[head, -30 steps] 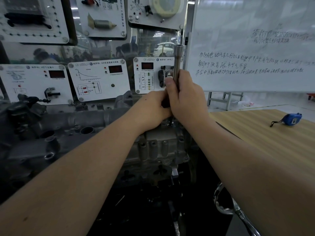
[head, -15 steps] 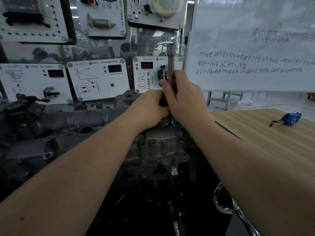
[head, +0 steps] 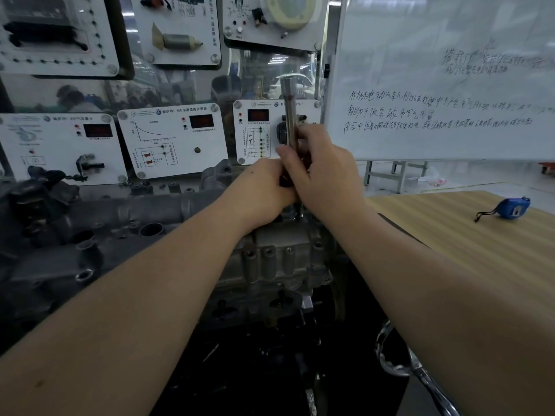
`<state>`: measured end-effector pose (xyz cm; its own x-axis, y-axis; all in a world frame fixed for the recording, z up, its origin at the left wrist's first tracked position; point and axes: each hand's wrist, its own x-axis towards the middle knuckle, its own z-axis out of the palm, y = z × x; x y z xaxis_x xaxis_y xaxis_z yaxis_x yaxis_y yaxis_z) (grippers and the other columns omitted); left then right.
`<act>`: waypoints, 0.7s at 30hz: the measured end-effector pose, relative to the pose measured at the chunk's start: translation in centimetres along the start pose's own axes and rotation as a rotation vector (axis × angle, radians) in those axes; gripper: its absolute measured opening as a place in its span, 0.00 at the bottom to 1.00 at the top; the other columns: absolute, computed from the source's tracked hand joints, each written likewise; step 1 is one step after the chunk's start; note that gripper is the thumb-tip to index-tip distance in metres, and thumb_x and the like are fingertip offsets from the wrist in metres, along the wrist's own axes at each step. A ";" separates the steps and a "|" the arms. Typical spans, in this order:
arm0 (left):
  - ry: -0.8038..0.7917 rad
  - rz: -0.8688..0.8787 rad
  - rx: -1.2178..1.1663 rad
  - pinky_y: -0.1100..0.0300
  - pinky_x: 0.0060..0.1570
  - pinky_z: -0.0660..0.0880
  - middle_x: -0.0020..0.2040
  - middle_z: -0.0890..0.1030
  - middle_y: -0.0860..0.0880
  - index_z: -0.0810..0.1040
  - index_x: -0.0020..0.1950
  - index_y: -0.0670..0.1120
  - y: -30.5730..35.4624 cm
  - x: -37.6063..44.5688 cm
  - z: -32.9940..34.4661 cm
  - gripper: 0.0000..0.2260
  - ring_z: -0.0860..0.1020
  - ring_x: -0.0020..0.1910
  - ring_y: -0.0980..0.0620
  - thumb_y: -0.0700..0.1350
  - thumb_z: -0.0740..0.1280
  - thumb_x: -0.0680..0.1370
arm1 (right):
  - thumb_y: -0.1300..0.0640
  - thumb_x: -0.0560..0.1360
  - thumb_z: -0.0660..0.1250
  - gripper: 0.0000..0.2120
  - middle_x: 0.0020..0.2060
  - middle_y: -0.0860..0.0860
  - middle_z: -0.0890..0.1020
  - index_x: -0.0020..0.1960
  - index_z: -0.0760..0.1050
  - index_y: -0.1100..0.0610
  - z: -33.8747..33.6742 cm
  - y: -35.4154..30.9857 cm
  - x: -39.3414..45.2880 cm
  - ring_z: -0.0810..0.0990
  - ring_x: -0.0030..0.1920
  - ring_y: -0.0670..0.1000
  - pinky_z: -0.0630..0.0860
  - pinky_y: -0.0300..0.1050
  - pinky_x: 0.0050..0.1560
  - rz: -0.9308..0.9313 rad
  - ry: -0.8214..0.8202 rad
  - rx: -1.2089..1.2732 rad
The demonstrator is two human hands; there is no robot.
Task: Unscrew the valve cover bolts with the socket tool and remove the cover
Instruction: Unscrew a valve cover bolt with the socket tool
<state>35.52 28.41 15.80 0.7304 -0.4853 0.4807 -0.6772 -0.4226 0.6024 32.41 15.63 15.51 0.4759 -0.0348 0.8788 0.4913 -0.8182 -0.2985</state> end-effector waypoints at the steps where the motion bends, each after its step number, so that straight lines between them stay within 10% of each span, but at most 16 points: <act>1: 0.008 0.000 -0.009 0.72 0.22 0.64 0.27 0.79 0.58 0.76 0.35 0.53 -0.1 0.0 0.0 0.13 0.73 0.23 0.63 0.37 0.68 0.76 | 0.50 0.83 0.65 0.15 0.40 0.49 0.80 0.63 0.75 0.61 0.0 0.0 0.0 0.81 0.41 0.57 0.76 0.52 0.41 -0.009 -0.003 -0.024; 8: -0.053 0.007 -0.037 0.72 0.27 0.70 0.33 0.81 0.65 0.76 0.41 0.59 0.3 -0.2 0.1 0.15 0.79 0.29 0.64 0.39 0.63 0.79 | 0.55 0.85 0.59 0.10 0.33 0.51 0.73 0.52 0.73 0.62 0.1 0.7 0.2 0.73 0.34 0.58 0.63 0.49 0.35 0.050 0.004 -0.048; 14: -0.013 0.007 0.018 0.73 0.22 0.65 0.28 0.78 0.65 0.74 0.37 0.56 0.2 -0.1 0.0 0.14 0.75 0.25 0.67 0.38 0.67 0.77 | 0.48 0.83 0.64 0.17 0.36 0.48 0.77 0.62 0.74 0.60 -0.1 0.1 0.1 0.76 0.37 0.54 0.69 0.48 0.37 0.039 0.001 0.004; 21: -0.042 0.019 -0.058 0.70 0.27 0.71 0.38 0.83 0.64 0.77 0.44 0.61 0.3 -0.3 0.0 0.15 0.79 0.27 0.61 0.39 0.63 0.79 | 0.51 0.85 0.58 0.15 0.29 0.48 0.70 0.43 0.66 0.57 0.2 0.7 0.3 0.72 0.31 0.54 0.64 0.48 0.33 0.081 -0.024 -0.012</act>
<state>35.12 28.43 15.81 0.7124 -0.5246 0.4661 -0.6836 -0.3686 0.6299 33.05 15.12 15.44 0.5308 -0.0876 0.8430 0.4422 -0.8199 -0.3636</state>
